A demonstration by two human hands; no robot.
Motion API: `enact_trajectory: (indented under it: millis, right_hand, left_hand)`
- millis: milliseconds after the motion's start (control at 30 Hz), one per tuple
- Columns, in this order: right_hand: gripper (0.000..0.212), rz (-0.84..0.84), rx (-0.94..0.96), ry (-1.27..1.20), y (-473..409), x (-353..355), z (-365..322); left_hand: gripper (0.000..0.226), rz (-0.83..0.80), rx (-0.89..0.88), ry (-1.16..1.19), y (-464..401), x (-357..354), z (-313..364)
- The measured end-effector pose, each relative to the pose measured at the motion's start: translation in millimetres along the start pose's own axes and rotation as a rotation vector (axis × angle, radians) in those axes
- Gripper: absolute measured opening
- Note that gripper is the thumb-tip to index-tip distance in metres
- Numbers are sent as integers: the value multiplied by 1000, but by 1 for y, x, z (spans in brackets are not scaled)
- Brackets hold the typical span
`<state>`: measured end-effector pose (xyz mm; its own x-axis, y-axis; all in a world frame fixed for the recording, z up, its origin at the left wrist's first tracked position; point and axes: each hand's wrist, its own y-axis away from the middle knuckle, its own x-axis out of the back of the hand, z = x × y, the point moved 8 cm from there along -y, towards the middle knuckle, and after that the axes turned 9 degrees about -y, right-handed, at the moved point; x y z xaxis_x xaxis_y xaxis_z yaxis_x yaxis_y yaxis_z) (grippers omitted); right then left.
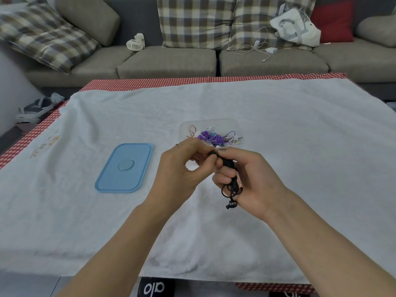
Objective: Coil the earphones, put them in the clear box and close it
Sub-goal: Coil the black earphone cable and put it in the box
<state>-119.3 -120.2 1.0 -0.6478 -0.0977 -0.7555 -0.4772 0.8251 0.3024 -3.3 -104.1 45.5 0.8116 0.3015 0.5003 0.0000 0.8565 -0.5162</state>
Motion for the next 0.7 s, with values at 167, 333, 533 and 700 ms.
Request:
enact_trajectory:
  millis: [167,333,533,700]
  right_hand:
    - [12,50,-31,-11,-3,9,4]
    - [5,113,-37,-60,-10,20,5]
    - [8,185,-8,-83,-15,32,1]
    - [6,239,61,-275,-19,40,-6]
  left_hand:
    - [16,-65,11,-30,1,-3,-4]
    - [19,-92,1,-88,3,-8,-7]
    - [15,-207,278,-88,9,-12,-30]
    - [33,-687,535,237,39,-55,-38]
